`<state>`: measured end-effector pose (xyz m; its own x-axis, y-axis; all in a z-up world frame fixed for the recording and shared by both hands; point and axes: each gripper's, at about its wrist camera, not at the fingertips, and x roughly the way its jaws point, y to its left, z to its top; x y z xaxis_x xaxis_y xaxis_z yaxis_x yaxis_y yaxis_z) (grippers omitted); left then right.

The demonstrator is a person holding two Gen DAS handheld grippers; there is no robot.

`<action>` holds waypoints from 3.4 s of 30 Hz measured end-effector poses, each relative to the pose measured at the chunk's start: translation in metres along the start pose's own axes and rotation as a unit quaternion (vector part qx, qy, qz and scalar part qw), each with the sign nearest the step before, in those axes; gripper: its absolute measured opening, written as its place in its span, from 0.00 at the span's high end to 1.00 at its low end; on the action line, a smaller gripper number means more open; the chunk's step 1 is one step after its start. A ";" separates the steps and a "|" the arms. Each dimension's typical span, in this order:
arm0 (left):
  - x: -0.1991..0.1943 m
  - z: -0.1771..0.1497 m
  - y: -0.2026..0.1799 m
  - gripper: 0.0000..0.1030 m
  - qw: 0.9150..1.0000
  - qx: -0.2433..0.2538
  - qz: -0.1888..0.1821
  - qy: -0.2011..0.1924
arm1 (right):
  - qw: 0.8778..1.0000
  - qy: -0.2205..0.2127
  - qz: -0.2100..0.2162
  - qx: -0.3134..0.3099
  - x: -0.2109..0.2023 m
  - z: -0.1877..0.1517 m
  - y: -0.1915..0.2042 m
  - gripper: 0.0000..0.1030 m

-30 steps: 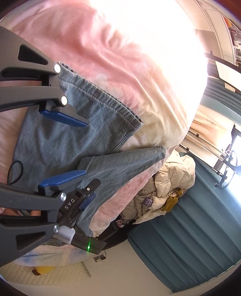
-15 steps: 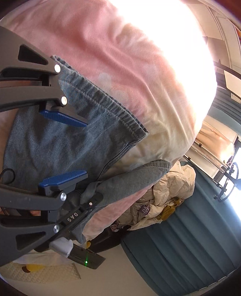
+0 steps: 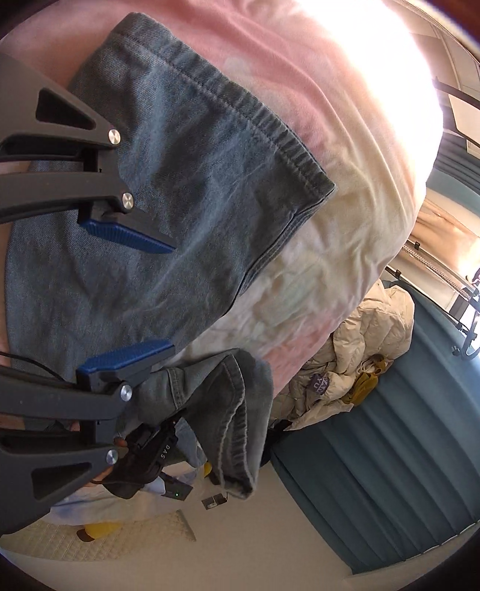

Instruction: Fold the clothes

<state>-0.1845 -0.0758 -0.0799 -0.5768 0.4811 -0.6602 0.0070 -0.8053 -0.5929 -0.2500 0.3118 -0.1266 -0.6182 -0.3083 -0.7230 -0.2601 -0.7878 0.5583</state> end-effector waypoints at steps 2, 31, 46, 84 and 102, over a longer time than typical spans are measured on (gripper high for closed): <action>0.006 -0.001 -0.003 0.51 1.000 0.001 -0.008 0.003 | 1.000 0.008 0.016 0.018 -0.005 0.000 -0.009 0.83; 0.086 -0.053 -0.134 0.51 0.981 0.185 0.050 0.022 | 0.996 -0.071 0.017 0.051 -0.156 -0.065 -0.038 0.60; 0.179 0.008 -0.283 0.51 0.945 0.323 0.049 0.006 | 0.990 -0.100 0.016 0.097 -0.165 -0.047 -0.074 0.60; 0.220 0.033 -0.191 0.64 0.978 0.170 0.089 0.078 | 0.995 -0.072 -0.019 0.072 -0.114 -0.041 -0.077 0.60; 0.034 0.113 -0.104 0.98 0.986 0.038 0.090 -0.133 | 0.996 -0.073 -0.032 0.039 -0.109 -0.050 -0.062 0.60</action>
<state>-0.2973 -0.0148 0.0109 -0.7655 0.2286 -0.6015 0.0726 -0.8981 -0.4337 -0.1292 0.3677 -0.1027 -0.6989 -0.1730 -0.6940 -0.3551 -0.7583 0.5466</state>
